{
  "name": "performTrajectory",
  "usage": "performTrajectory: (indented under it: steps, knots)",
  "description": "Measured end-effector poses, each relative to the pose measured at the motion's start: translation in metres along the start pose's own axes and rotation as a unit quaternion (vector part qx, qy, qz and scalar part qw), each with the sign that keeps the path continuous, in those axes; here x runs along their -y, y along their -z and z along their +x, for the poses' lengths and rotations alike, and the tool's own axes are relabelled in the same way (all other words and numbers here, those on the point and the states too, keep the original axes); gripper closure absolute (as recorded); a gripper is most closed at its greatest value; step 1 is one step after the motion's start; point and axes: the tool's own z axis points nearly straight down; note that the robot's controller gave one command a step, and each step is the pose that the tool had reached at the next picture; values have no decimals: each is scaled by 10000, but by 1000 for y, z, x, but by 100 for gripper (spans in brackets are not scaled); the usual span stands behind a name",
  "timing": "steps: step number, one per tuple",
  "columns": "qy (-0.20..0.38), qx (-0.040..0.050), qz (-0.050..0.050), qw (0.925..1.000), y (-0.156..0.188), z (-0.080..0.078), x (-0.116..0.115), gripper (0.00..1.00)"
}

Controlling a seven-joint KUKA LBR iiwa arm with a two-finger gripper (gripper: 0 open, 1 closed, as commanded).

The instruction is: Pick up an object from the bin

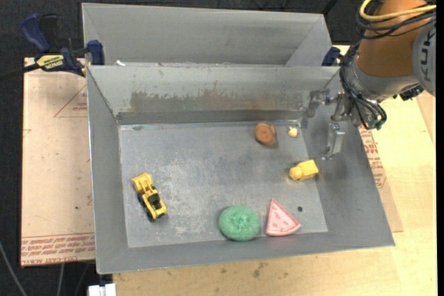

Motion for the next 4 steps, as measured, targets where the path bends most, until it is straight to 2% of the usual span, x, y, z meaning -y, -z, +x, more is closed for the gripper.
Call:
performTrajectory:
  steps: [1,2,3,4]
  knots:
    - [12,37,6,10000,5,-2,0,0]
    - [84,51,11,10000,-35,34,-19,0]
    - [-323,29,2,9995,-59,35,-33,0]
    - [-537,29,2,9986,-89,74,-3,100]
